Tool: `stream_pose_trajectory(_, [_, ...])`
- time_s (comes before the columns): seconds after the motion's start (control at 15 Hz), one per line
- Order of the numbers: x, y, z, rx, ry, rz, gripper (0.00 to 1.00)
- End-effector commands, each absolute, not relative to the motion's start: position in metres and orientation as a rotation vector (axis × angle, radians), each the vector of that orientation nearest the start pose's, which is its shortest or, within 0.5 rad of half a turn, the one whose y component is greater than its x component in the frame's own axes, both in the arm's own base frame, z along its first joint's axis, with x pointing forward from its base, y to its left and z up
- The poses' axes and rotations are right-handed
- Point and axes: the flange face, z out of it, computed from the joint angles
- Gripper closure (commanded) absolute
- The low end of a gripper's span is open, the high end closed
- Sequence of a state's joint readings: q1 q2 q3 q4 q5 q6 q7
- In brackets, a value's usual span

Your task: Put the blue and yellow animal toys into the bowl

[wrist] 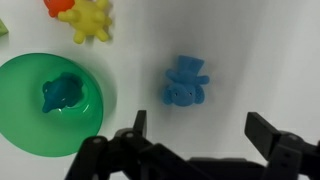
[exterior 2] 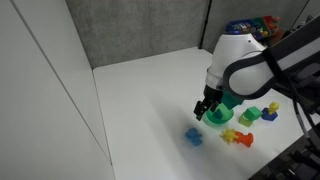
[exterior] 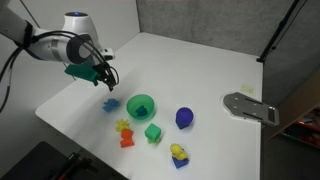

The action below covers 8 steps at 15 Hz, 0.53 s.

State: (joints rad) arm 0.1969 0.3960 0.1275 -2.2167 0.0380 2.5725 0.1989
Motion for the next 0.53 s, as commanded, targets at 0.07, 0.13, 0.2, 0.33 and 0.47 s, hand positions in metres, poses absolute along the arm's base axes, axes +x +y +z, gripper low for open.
stream_pose_trajectory(0.07, [0.545,0.193,0.158,-3.114,-0.084,0.082,0.0])
stream_pose_trajectory(0.13, [0.548,0.195,0.15,-3.117,-0.07,0.09,0.0])
stream_pose_trajectory(0.2, [0.551,0.196,0.143,-3.122,-0.056,0.093,0.0])
stream_pose_trajectory(0.33, [0.554,0.198,0.128,-3.124,-0.014,0.117,0.0])
stream_pose_trajectory(0.47, [0.555,0.2,0.115,-3.142,0.011,0.109,0.0])
